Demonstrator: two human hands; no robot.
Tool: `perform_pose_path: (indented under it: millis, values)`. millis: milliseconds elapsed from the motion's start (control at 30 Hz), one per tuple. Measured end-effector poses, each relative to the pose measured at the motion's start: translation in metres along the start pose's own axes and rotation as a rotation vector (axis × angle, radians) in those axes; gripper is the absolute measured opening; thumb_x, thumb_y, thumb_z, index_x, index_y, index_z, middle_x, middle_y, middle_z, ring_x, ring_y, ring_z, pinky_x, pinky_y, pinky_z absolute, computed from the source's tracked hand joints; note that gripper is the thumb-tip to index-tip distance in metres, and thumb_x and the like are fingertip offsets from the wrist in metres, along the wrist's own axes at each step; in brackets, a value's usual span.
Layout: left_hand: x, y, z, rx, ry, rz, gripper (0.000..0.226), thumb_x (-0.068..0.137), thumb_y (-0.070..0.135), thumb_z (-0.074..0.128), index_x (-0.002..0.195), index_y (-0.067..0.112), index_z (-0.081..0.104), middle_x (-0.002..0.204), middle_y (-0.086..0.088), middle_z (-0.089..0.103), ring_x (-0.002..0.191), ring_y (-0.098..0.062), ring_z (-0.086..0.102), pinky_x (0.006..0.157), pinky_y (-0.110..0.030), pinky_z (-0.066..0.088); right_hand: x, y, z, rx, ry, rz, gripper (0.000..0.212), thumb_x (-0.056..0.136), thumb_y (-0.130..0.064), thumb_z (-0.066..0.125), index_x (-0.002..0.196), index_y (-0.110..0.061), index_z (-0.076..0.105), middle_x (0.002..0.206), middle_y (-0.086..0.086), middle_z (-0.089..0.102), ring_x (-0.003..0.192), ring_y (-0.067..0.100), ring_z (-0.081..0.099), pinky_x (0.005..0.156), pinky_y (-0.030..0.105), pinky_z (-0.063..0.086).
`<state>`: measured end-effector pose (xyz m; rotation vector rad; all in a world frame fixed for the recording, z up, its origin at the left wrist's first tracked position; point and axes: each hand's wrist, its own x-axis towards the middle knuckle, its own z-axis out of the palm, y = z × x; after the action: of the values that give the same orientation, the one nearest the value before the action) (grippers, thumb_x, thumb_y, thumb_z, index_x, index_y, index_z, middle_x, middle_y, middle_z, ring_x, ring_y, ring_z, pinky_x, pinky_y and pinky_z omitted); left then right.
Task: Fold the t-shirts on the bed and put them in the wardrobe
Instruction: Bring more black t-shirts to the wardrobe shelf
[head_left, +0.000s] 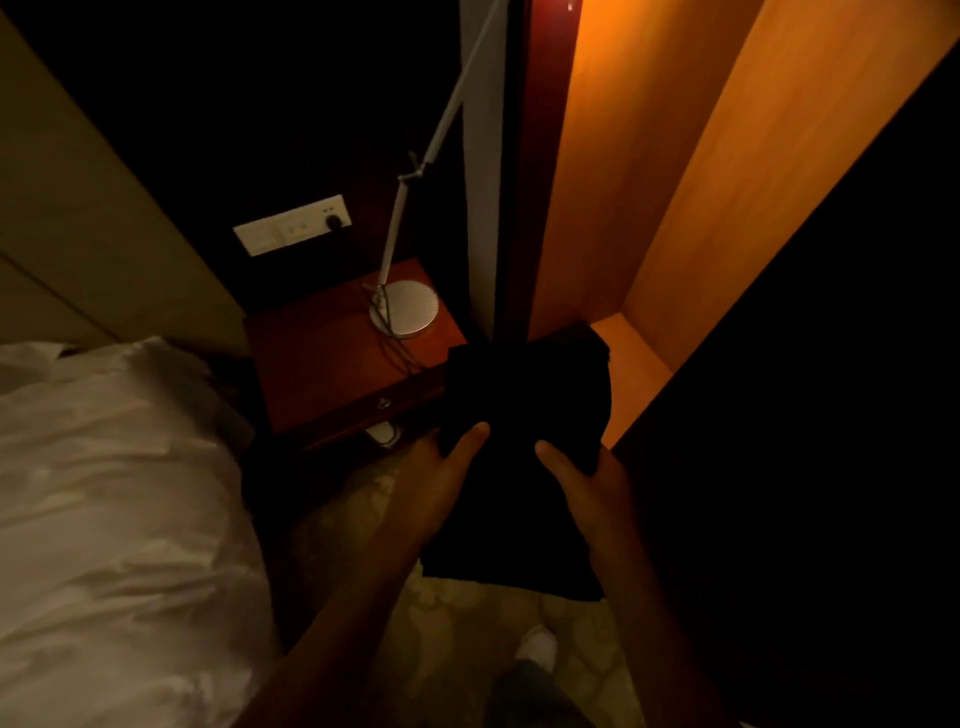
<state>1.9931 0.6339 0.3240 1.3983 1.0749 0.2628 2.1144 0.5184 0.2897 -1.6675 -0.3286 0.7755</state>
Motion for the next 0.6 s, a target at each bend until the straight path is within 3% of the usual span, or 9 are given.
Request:
perform_pose_path:
  millis: [67,167,300,400,467,600]
  values:
    - [0.026,0.011,0.018,0.006,-0.011,0.020,0.035,0.090,0.056,0.059,0.112,0.031,0.067,0.105,0.006,0.073,0.098,-0.012,0.070,0.090,-0.038,0.055,0.031,-0.001,-0.015,0.010,0.001,-0.005,0.051,0.078,-0.047,0.074,0.123,-0.028,0.061,0.117,-0.003,0.067,0.109,0.019,0.065,0.094,0.046,0.054]
    - [0.065,0.027,0.041,0.011,-0.028,0.032,0.029,0.090,0.056,0.060,0.110,0.036,0.066,0.106,0.008,0.072,0.097,-0.008,0.069,0.091,-0.037,0.054,0.075,0.001,-0.034,0.052,-0.003,0.012,0.044,0.088,-0.032,0.070,0.129,-0.025,0.058,0.117,-0.007,0.066,0.107,0.014,0.065,0.090,0.039,0.055]
    - [0.108,0.043,0.061,0.007,-0.068,0.056,0.036,0.093,0.046,0.058,0.121,0.024,0.065,0.111,0.003,0.071,0.101,-0.011,0.068,0.092,-0.037,0.053,0.123,-0.002,-0.048,0.038,0.010,0.028,0.029,0.089,-0.027,0.069,0.115,-0.031,0.055,0.108,-0.013,0.063,0.096,0.006,0.065,0.084,0.034,0.057]
    - [0.139,0.054,0.067,0.029,-0.095,0.072,0.037,0.094,0.042,0.057,0.124,0.020,0.063,0.110,0.005,0.070,0.100,-0.009,0.067,0.082,-0.026,0.051,0.150,-0.007,-0.048,0.020,0.022,0.041,0.024,0.092,-0.022,0.066,0.108,-0.034,0.054,0.102,-0.017,0.061,0.085,-0.004,0.065,0.074,0.021,0.054]
    - [0.164,0.059,0.069,0.040,-0.106,0.073,0.032,0.095,0.038,0.056,0.121,0.020,0.063,0.107,0.006,0.069,0.096,-0.006,0.067,0.076,-0.019,0.048,0.168,-0.010,-0.044,0.025,0.060,0.077,0.025,0.091,-0.027,0.068,0.111,-0.031,0.055,0.104,-0.014,0.062,0.089,0.001,0.065,0.078,0.025,0.056]
    - [0.217,0.067,0.067,0.070,-0.164,0.088,0.026,0.097,0.036,0.057,0.117,0.021,0.064,0.101,0.008,0.070,0.086,0.003,0.067,0.073,-0.015,0.050,0.202,-0.018,-0.031,0.051,0.181,0.157,0.049,0.082,-0.039,0.075,0.124,-0.020,0.060,0.116,-0.002,0.067,0.104,0.018,0.067,0.090,0.047,0.056]
